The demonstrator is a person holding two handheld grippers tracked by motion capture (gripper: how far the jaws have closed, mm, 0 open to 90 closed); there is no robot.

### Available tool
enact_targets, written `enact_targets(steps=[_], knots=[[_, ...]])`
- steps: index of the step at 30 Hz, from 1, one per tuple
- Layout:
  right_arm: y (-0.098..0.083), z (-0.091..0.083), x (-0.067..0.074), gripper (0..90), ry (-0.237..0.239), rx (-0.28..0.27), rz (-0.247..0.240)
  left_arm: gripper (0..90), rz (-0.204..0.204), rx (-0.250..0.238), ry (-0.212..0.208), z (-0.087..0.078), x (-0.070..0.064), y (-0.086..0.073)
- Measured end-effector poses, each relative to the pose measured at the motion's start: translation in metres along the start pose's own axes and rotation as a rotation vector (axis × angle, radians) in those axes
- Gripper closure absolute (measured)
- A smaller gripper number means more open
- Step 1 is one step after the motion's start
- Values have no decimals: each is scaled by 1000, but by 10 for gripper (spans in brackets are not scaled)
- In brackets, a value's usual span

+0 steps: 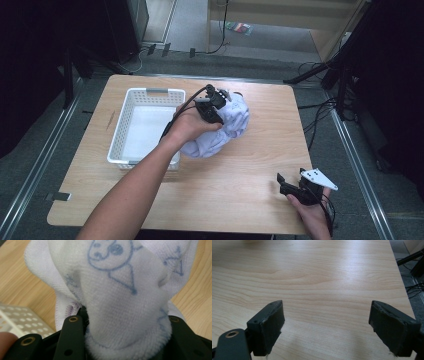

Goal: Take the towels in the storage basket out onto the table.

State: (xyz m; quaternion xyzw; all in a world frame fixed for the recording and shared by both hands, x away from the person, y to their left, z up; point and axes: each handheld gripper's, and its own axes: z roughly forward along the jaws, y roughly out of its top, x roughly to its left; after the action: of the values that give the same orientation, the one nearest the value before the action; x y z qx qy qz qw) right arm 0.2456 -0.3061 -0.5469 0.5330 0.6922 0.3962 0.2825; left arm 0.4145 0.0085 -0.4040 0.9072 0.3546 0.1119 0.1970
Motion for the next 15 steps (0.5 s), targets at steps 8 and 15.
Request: enact_targets(steps=[8, 15], knots=[[0, 0, 0, 131, 0, -1, 3, 557, -22, -7, -27, 17, -7, 6], [0, -1, 0, 131, 0, -1, 4, 525, -29, 6, -31, 34, -14, 9]])
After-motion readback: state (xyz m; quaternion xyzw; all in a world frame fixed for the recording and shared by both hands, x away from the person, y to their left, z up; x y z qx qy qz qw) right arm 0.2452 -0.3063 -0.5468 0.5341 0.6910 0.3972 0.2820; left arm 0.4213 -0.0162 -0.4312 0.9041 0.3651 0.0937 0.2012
